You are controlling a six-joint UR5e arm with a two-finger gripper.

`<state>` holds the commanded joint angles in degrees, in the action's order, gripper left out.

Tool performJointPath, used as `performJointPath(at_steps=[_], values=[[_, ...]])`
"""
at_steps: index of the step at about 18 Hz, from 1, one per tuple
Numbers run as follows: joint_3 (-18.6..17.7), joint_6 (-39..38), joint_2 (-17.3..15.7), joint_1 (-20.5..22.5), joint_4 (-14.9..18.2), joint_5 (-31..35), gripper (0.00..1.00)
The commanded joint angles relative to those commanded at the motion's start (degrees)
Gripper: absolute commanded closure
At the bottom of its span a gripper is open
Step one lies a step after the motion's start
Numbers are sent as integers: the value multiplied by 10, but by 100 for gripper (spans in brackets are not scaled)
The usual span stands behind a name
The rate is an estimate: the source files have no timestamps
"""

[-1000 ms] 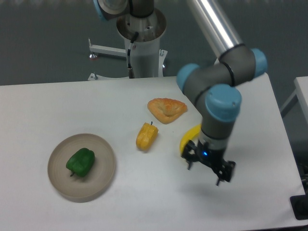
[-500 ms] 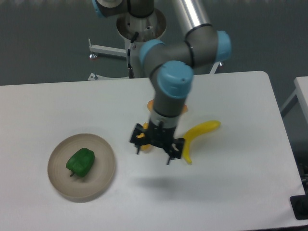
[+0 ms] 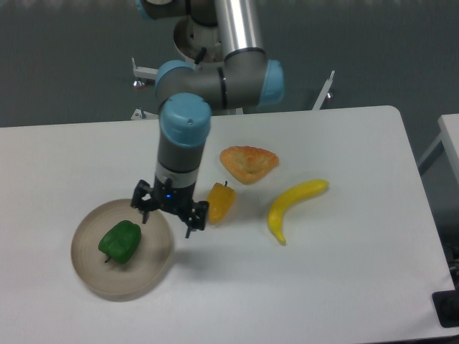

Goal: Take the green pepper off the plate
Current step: 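Move the open gripper over the green pepper on the plate, then lower the gripper around the green pepper and close on it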

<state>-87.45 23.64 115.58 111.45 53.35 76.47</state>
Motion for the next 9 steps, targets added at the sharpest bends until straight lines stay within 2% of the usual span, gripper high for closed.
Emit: performJointPath(at_steps=[9], values=[[-12,1,18,-29,-8,3,0]])
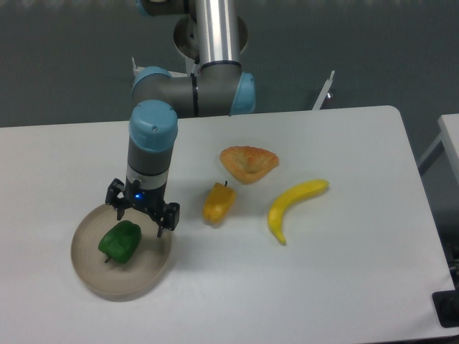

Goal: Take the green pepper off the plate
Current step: 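Lower the gripper around the green pepper and close on it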

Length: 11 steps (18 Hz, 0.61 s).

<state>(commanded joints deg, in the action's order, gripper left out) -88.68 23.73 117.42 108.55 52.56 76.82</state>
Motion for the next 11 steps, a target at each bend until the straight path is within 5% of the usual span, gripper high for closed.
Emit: performJointPath(at_steps=[11], values=[[5,4,23,-18,-3,1,0]])
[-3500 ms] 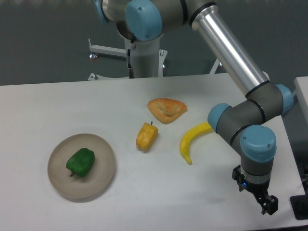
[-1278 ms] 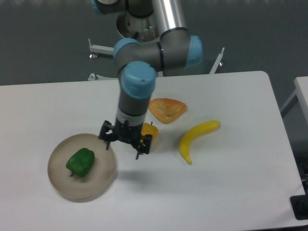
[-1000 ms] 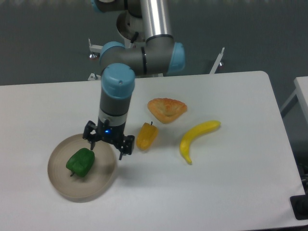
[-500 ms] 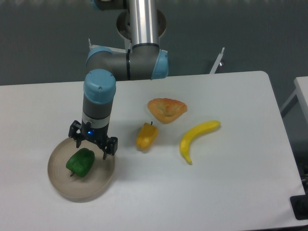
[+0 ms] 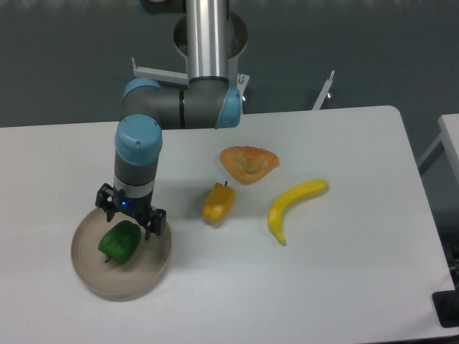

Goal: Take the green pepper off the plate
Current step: 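Lower the gripper around the green pepper and close on it, then lift the grasped green pepper up off the plate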

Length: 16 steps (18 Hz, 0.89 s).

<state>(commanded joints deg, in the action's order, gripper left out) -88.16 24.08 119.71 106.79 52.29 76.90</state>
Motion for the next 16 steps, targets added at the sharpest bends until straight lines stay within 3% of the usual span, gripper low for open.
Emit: performJointPath(at_steps=[11,12,14,16], values=[[25,-2,26,-5,1,0,0],[26,-2,28,-5,1,2,4],[26,0,27,-5,1,10,35],[26,2,26,-6,1,10,52]])
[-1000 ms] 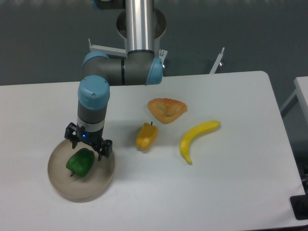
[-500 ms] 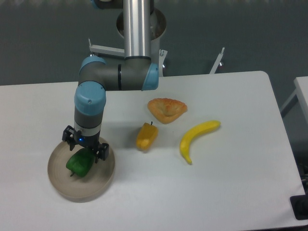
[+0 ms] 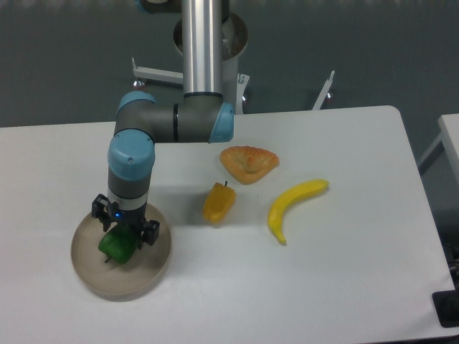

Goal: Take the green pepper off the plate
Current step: 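Lift the grasped green pepper up off the plate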

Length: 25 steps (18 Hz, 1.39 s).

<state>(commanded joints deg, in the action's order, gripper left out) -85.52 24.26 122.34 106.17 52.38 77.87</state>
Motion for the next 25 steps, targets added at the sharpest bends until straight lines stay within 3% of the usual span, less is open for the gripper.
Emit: performJointPath(at_steps=[2,14,18,21,25], values=[[-1,1,0,0,0,0,60],[22,10,-17,6,5,4,66],[45,31,-29,52,10,18,67],[65,82,-38,89,31,32,67],[76,175,-37,144,35,38,67]])
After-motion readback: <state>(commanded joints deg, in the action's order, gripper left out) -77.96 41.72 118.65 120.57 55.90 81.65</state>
